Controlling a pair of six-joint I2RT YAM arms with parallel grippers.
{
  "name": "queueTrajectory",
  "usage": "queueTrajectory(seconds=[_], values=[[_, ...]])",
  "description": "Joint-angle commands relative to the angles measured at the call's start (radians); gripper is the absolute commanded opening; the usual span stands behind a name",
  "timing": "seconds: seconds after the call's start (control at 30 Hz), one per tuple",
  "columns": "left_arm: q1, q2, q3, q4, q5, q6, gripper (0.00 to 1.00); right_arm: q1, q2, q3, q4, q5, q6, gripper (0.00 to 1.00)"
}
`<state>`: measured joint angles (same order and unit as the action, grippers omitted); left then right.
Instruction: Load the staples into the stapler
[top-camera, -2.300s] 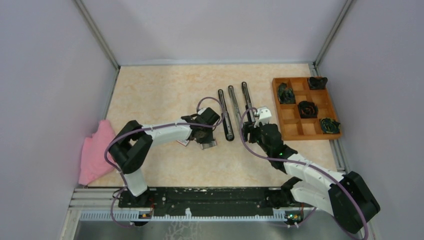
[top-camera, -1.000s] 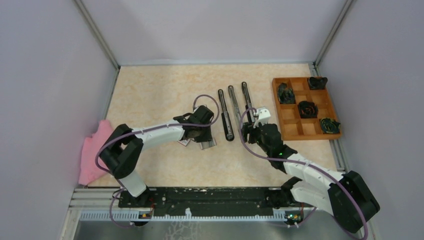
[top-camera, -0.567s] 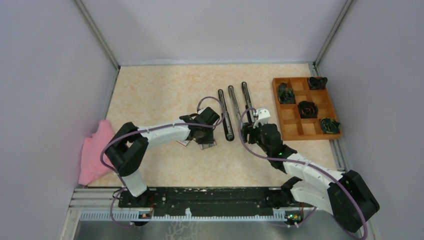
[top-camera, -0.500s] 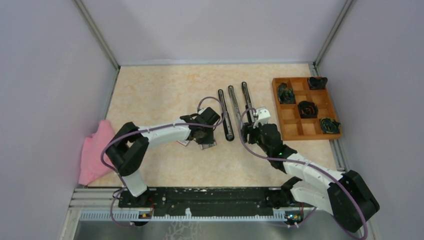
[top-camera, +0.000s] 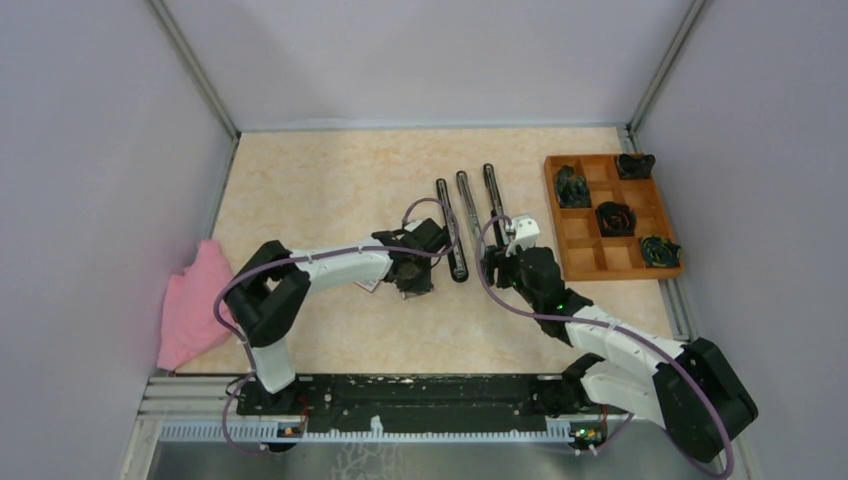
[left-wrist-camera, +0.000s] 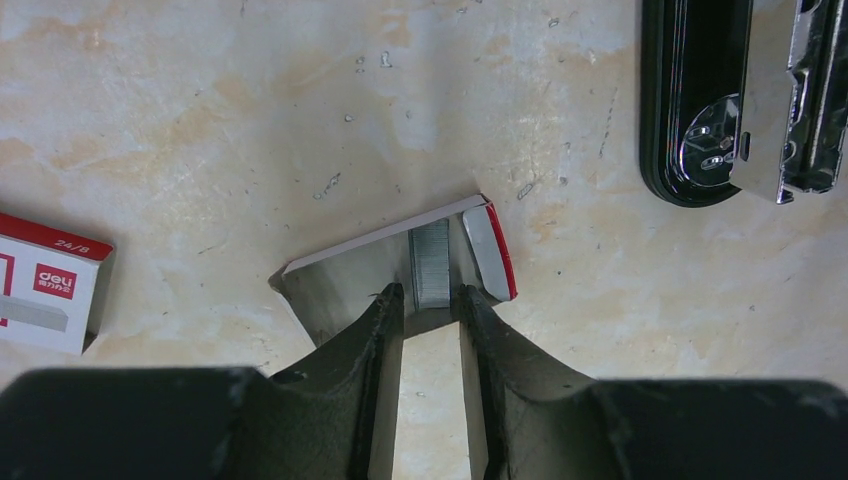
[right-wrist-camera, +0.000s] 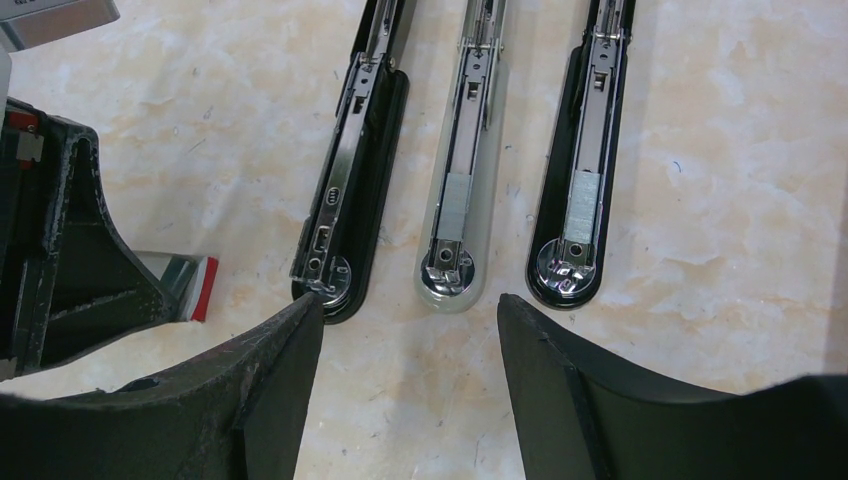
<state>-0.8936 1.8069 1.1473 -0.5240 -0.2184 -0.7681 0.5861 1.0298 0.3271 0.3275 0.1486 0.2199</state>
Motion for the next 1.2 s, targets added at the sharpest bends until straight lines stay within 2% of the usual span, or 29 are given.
queueTrajectory(seconds=[0.0,0.3,0.53,0.87,1.17], values=[[-0.016,0.022,0.034,-0.035,-0.023,-0.012,0.32,0.001,0.003,0.042,0.03,0.005,-0.005,0.65],[-0.028,0.045,0.052,-0.057,-0.042,-0.008,0.23,0.001,0.006,0.044,0.029,0.006,-0.007,0.65],[-0.029,-0.011,0.027,-0.028,-0.066,0.009,0.21,0.001,-0.017,0.045,0.02,-0.01,-0.004,0.65],[-0.004,-0.179,-0.097,0.181,0.021,0.101,0.2,0.0,-0.101,0.082,-0.044,-0.104,0.002,0.65],[0.06,-0.384,-0.279,0.437,0.178,0.19,0.2,-0.058,-0.091,0.185,-0.106,-0.386,0.028,0.65]])
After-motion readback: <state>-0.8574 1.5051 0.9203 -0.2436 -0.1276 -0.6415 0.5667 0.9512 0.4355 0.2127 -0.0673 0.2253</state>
